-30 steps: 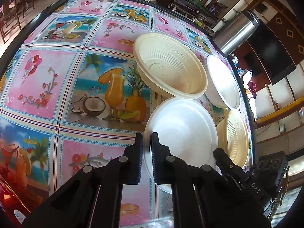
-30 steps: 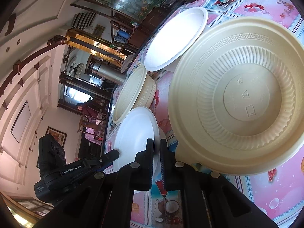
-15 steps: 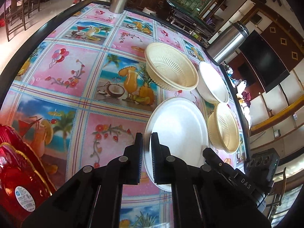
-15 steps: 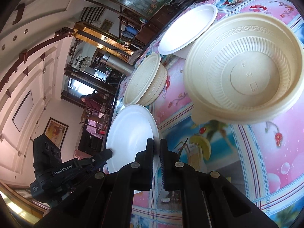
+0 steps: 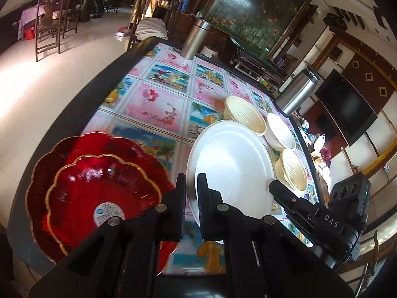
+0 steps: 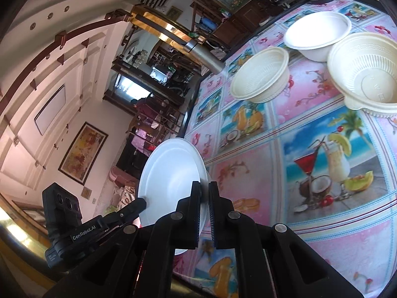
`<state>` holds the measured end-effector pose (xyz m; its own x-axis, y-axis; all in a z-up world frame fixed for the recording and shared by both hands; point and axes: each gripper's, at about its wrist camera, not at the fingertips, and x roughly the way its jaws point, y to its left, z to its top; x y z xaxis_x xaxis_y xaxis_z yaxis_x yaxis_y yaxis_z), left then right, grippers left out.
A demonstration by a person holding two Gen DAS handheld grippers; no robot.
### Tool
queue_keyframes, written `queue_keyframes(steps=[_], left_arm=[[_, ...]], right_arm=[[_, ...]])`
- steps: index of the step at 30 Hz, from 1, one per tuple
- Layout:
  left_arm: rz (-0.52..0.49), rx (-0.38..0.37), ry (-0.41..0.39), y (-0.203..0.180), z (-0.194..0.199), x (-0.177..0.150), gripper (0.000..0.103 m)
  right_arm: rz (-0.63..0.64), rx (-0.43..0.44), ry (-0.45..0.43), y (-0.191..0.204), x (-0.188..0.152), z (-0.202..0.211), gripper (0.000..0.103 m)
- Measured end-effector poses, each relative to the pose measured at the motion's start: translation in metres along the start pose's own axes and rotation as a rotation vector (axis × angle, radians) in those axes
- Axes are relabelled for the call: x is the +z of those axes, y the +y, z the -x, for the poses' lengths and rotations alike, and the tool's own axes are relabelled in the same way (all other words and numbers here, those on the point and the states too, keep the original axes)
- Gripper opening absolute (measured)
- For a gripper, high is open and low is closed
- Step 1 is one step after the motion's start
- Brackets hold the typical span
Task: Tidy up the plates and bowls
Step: 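Carry the white plate with the left tool over the red plate stack, then lower the white plate into the red plates and open the left tool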
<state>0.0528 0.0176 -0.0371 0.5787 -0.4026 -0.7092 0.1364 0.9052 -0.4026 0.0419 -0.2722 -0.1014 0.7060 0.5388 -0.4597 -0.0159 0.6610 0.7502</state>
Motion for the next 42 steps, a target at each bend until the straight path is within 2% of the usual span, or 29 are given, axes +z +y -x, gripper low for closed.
queue_keyframes(steps=[7,11,18,27,36,42], left_arm=[[0.068,0.085,-0.047,0.054,0.034,-0.016,0.007],[0.099,0.115,-0.017,0.078,0.033,-0.028,0.007],[0.16,0.136,0.048,0.109,0.014,-0.041,0.008],[0.146,0.15,0.049,0.112,0.011,-0.043,0.008],[0.115,0.213,0.047,0.11,0.004,-0.048,0.009],[0.049,0.276,0.029,0.101,0.004,-0.05,0.01]], right_arm=[[0.11,0.042,0.094,0.061,-0.025,-0.036,0.007],[0.148,0.037,0.164,0.078,-0.047,-0.061,0.007],[0.166,-0.006,0.252,0.083,-0.074,-0.095,0.007],[0.176,-0.032,0.27,0.083,-0.081,-0.109,0.007],[0.182,-0.05,0.284,0.083,-0.083,-0.116,0.007],[0.217,-0.062,0.275,0.088,-0.084,-0.118,0.01]])
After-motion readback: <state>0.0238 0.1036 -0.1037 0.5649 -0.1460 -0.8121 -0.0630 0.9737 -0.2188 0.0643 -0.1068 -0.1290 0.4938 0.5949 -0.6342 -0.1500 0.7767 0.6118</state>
